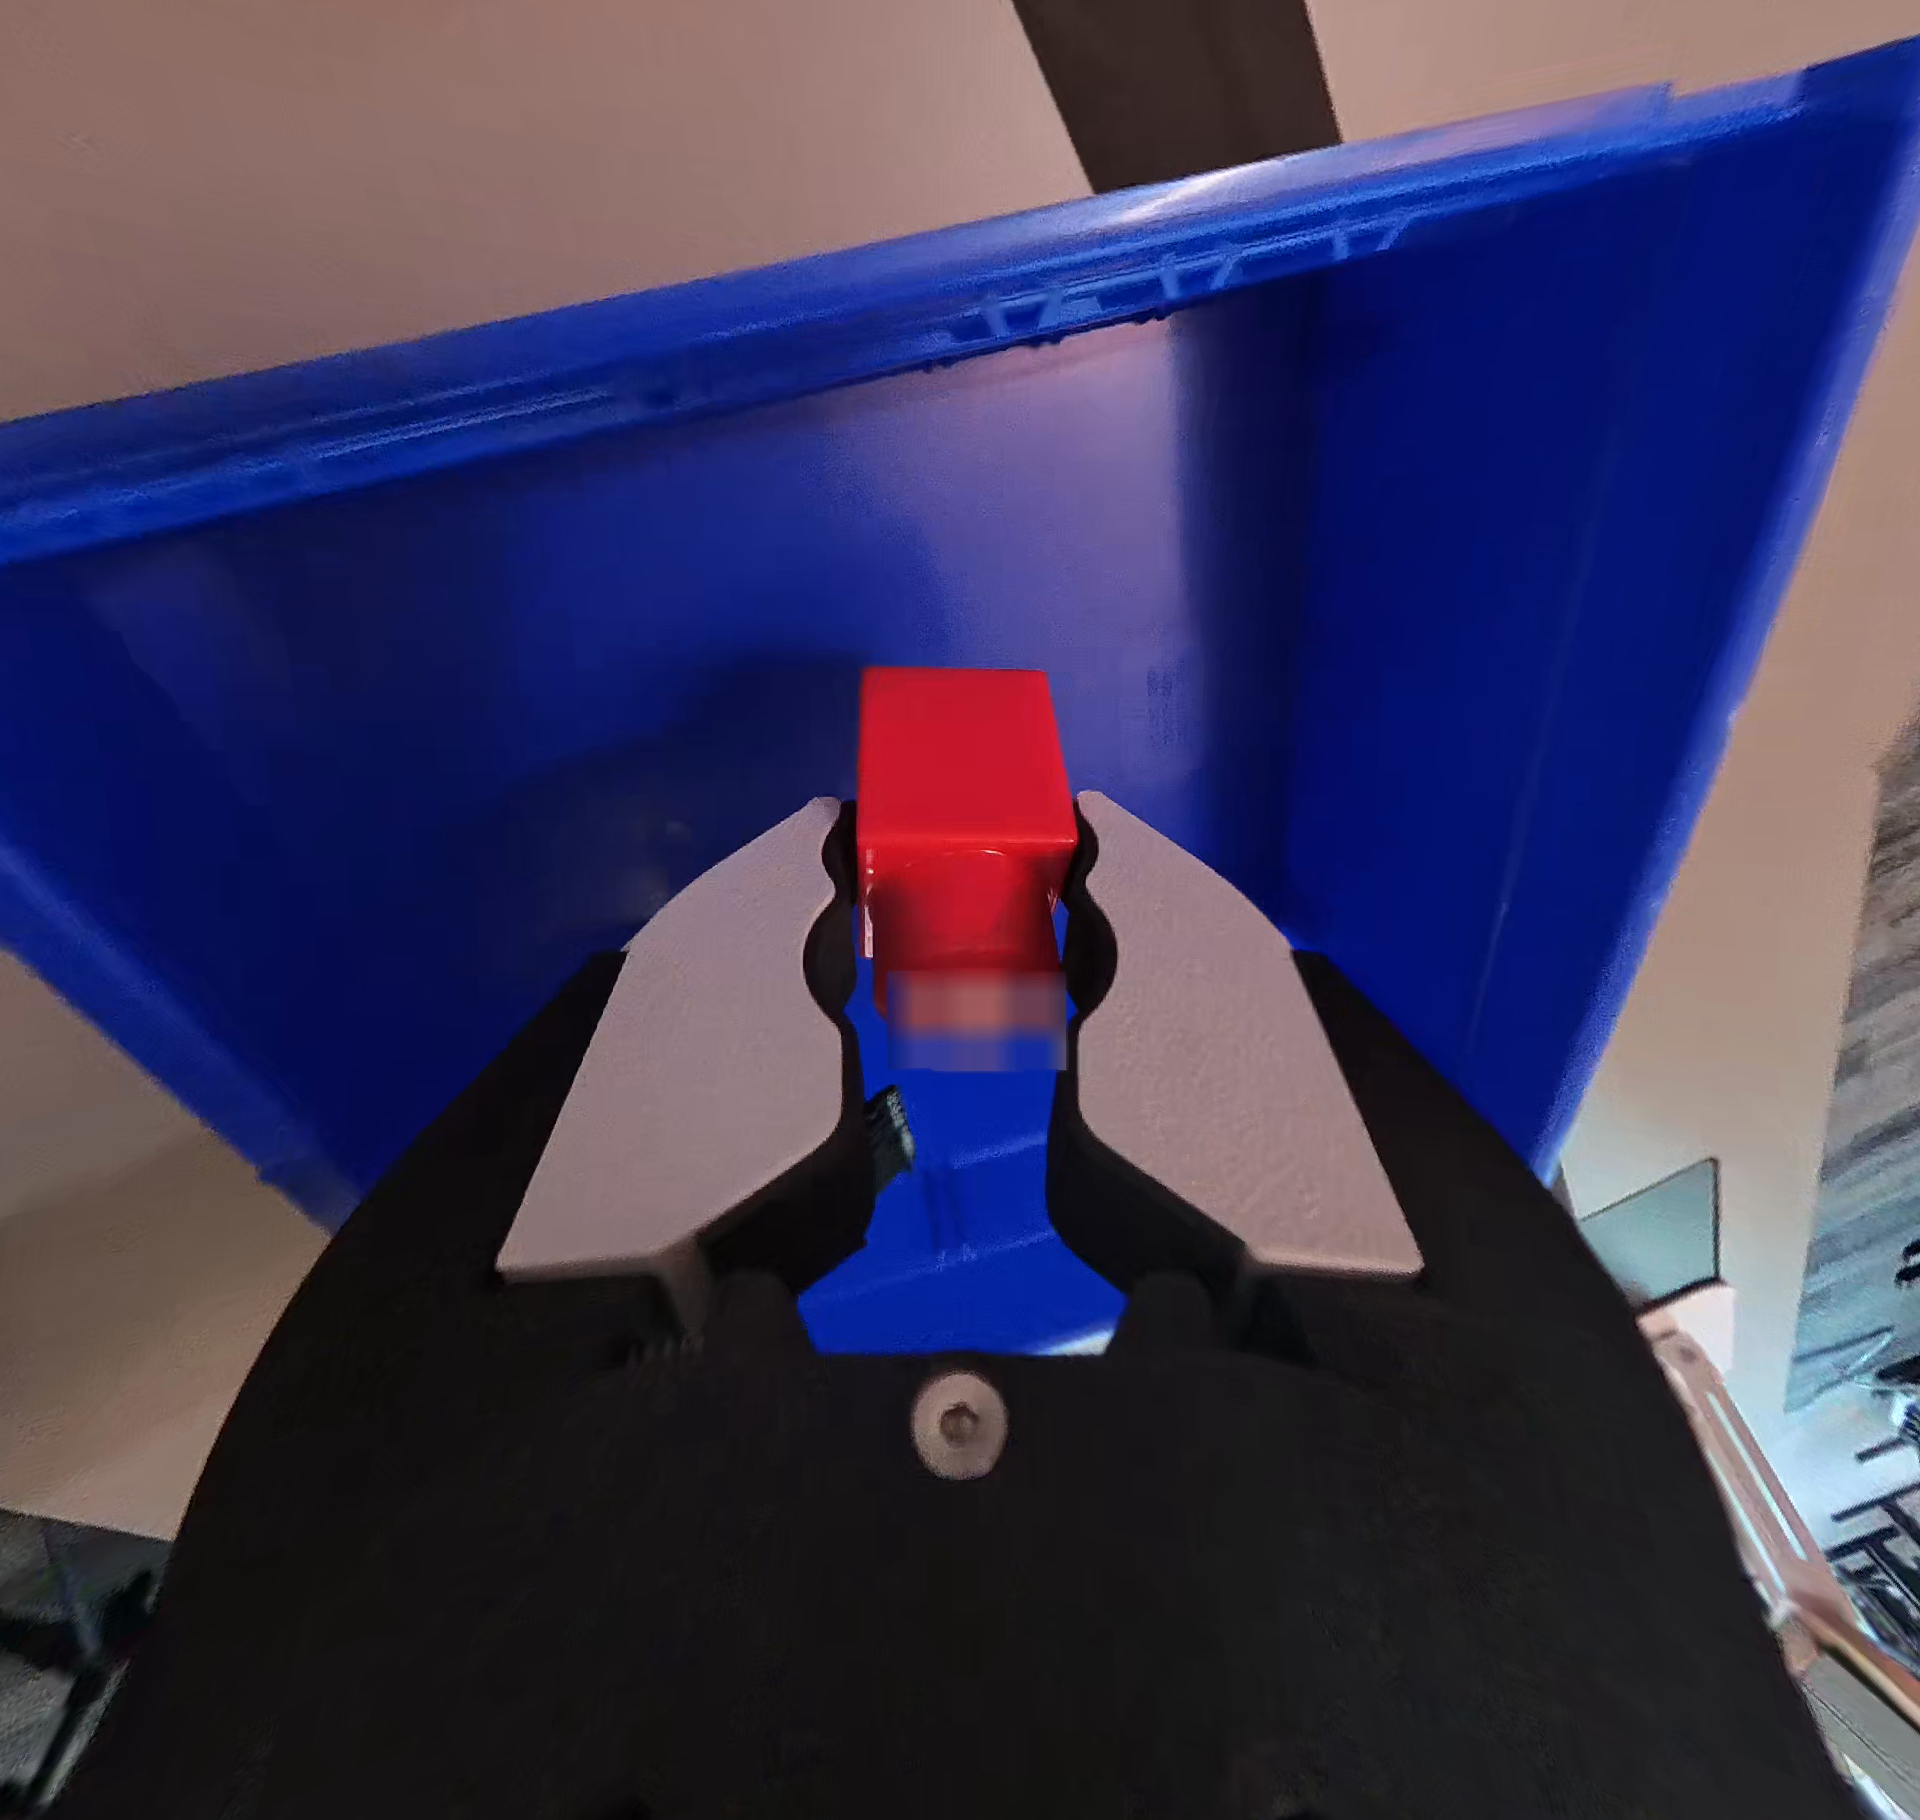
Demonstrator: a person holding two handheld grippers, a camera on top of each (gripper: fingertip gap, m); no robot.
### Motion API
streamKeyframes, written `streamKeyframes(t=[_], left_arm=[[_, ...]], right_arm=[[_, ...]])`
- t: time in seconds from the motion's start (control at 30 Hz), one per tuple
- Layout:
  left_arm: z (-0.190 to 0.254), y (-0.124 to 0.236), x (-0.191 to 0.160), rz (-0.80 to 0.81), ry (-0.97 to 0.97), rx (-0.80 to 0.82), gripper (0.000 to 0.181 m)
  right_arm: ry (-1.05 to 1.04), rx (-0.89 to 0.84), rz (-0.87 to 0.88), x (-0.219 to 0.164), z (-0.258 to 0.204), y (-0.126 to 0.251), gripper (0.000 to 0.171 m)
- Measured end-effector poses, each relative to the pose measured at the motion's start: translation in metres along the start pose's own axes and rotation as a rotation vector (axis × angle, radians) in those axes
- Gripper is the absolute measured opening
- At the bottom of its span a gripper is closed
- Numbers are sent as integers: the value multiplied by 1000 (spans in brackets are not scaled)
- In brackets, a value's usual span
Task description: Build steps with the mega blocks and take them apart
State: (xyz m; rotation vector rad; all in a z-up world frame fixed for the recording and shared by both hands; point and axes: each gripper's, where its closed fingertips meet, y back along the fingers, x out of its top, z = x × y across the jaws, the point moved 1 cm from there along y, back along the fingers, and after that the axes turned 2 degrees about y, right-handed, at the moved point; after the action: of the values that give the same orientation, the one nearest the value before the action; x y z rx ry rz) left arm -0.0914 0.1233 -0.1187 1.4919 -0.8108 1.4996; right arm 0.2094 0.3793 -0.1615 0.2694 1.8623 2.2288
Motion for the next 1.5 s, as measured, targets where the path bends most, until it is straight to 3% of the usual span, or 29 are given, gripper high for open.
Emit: streamKeyframes(t=[0.23, 0.6, 1.03, 1.5], left_arm=[[-3, 0, -5, -18, 3, -1, 37], [-3, -2, -9, -34, 4, -5, 37], [-1, -2, -7, -36, -8, -3, 37], [-1, -2, -10, -53, -12, -2, 37]], right_arm=[[50, 83, -98, 6, 4, -34, 37], [123, 242, -175, -6, -49, -34, 37], [220, 209, -160, -5, -120, -25, 37], [237, 190, -143, 5, -131, -23, 40]])
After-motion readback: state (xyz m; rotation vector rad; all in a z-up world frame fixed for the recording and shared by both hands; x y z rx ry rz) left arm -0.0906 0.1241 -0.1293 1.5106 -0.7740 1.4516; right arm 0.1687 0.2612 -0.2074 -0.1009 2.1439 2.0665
